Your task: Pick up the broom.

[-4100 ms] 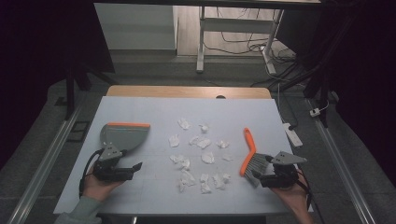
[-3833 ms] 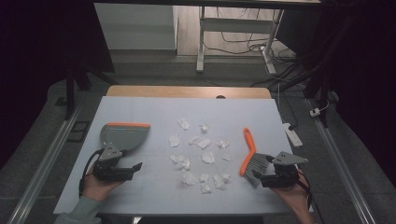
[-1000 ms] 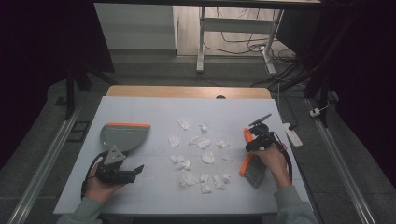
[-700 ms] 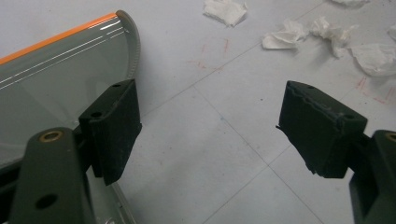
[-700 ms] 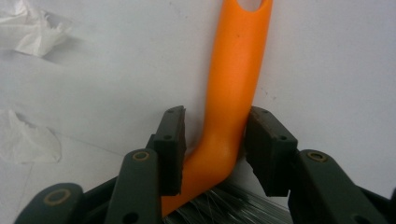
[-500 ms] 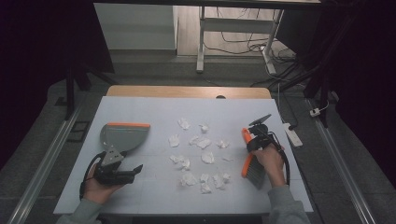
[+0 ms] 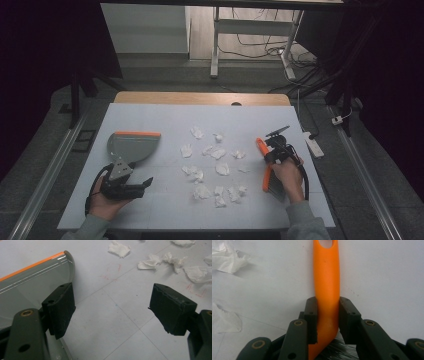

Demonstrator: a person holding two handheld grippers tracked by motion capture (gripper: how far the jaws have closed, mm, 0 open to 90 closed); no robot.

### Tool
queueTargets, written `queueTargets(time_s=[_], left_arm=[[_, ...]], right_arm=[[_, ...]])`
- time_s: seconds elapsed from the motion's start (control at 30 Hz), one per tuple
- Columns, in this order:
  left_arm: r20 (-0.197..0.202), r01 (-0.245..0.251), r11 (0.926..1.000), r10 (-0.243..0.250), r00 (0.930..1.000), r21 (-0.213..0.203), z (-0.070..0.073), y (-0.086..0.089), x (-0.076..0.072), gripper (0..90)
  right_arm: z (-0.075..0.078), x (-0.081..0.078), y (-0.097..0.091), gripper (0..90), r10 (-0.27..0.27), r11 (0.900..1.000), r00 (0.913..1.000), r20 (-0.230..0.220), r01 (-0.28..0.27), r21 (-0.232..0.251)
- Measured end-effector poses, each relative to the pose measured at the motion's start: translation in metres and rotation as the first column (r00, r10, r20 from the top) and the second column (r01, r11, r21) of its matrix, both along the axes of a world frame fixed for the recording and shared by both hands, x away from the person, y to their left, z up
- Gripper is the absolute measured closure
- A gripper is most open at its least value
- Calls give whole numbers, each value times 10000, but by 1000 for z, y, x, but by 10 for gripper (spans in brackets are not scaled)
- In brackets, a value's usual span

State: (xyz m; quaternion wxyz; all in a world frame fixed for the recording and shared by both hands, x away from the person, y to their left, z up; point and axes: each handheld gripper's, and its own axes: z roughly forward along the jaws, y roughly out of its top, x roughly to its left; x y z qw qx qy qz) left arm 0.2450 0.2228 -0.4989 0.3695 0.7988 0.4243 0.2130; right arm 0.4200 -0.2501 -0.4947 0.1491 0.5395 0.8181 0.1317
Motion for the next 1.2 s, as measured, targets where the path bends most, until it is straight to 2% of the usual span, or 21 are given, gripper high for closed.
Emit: queueTargets(time_s=[0.1, 0.27, 0.4, 0.43, 0.47, 0.53, 0.6, 0.73, 0.8, 0.83, 0.87, 0.93, 0.97, 1.0, 1.1, 1.13, 1.2], left_arm=[[12, -50, 10000, 50, 10000, -71, 0, 2, -1, 215], [-57, -90, 9999, 89, 9999, -119, -2, 5, 1, 215], [-88, -83, 9999, 81, 9999, -152, -3, 6, 2, 215], [-90, -89, 9998, 88, 9999, -156, -3, 6, 2, 215], [-93, -98, 9998, 96, 9999, -168, -3, 7, 1, 215], [-83, -116, 9997, 114, 9999, -207, -3, 8, 1, 215], [-79, -128, 9997, 126, 9999, -212, -3, 8, 1, 215], [-58, -124, 9997, 123, 9999, -214, -3, 8, 1, 215], [-45, -129, 9997, 128, 9999, -220, -3, 8, 1, 215], [-40, -128, 9997, 127, 9999, -224, -2, 8, 1, 215], [-31, -122, 9997, 121, 9999, -222, -3, 8, 1, 215], [-26, -113, 9997, 113, 9999, -216, -2, 8, 1, 215], [-25, -108, 9997, 108, 9999, -217, -2, 8, 1, 215], [-20, -105, 9997, 104, 9999, -208, -2, 8, 1, 215], [0, -101, 9997, 101, 9999, -211, -2, 7, 1, 215], [2, -100, 9997, 100, 9999, -212, -2, 7, 1, 215], [-1, -100, 9997, 100, 10000, -210, -2, 7, 1, 215]], right_arm=[[0, 0, 0, 710, 151, 9999, 9999, 35, -150, -51], [1, 0, -5, 710, 317, 9991, 9995, -15, -317, 270], [7, -4, -15, 711, 423, 9950, 9991, 79, -428, 902], [7, -4, -15, 711, 423, 9950, 9991, 79, -428, 902], [12, -6, -20, 711, 468, 9913, 9987, 182, -487, 1225], [17, -8, -24, 711, 513, 9865, 9982, 319, -556, 1537], [19, -9, -26, 711, 550, 9843, 9980, 317, -595, 1662], [28, -13, -37, 711, 707, 9643, 9956, 611, -839, 2513], [32, -14, -40, 711, 764, 9552, 9939, 793, -958, 2800], [32, -14, -40, 711, 764, 9552, 9939, 793, -958, 2800], [37, -15, -43, 711, 783, 9460, 9925, 941, -1037, 3070], [40, -17, -46, 712, 850, 9361, 9903, 1096, -1170, 3316], [40, -17, -46, 712, 850, 9361, 9903, 1096, -1170, 3316], [43, -18, -49, 711, 954, 9262, 9872, 1280, -1352, 3519], [48, -20, -53, 711, 1065, 9065, 9832, 1484, -1573, 3918], [48, -20, -53, 711, 1065, 9065, 9832, 1484, -1573, 3918], [54, -23, -55, 711, 1101, 8904, 9788, 1729, -1744, 4204]])
